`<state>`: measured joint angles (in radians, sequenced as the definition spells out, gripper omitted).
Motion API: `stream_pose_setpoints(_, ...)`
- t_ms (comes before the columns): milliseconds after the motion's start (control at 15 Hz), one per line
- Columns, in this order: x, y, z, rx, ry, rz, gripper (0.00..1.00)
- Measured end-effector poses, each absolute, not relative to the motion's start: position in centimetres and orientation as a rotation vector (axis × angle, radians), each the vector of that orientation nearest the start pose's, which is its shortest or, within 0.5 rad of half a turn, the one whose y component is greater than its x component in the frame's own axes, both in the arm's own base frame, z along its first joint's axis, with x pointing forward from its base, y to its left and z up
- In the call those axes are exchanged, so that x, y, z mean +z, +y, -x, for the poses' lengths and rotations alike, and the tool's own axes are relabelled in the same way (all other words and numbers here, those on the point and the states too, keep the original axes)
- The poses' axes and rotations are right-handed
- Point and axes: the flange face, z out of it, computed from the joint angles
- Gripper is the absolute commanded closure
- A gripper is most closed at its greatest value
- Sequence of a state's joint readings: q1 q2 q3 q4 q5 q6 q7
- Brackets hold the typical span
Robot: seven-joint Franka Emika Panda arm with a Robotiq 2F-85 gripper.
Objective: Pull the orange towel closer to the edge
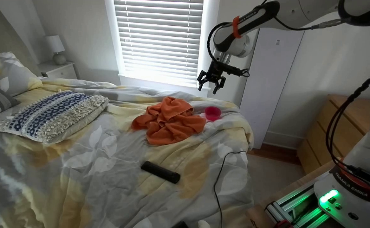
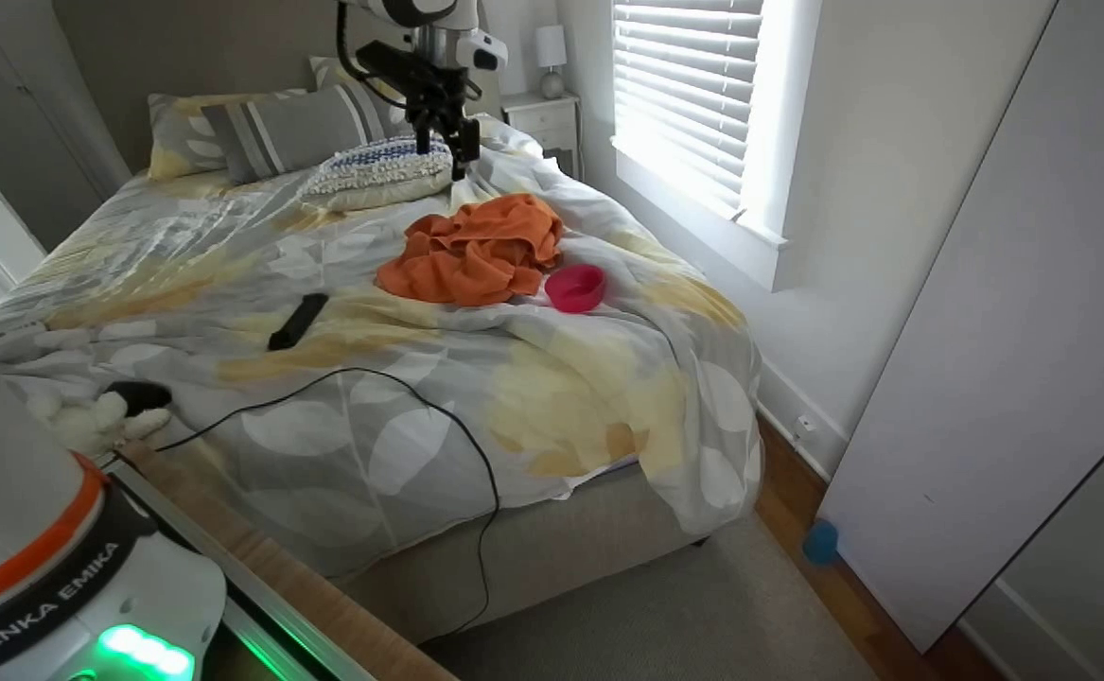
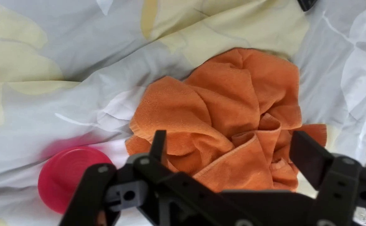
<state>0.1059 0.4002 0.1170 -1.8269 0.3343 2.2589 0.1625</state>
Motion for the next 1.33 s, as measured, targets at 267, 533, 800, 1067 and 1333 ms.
stream_pose_setpoints(267,33.5,14.6,-62.9,0.013,0.222,2.823,0.0)
stream_pose_setpoints(533,33.5,14.6,-62.9,0.012,0.221,2.823,0.0)
stream_pose_setpoints(800,31.5,15.1,-63.3,0.069,0.288,2.717,0.0)
stream_pose_setpoints(1067,25.0,16.1,-64.6,0.116,0.42,2.597,0.0)
stream_pose_setpoints(1333,18.9,15.8,-67.0,0.039,0.596,2.508,0.0)
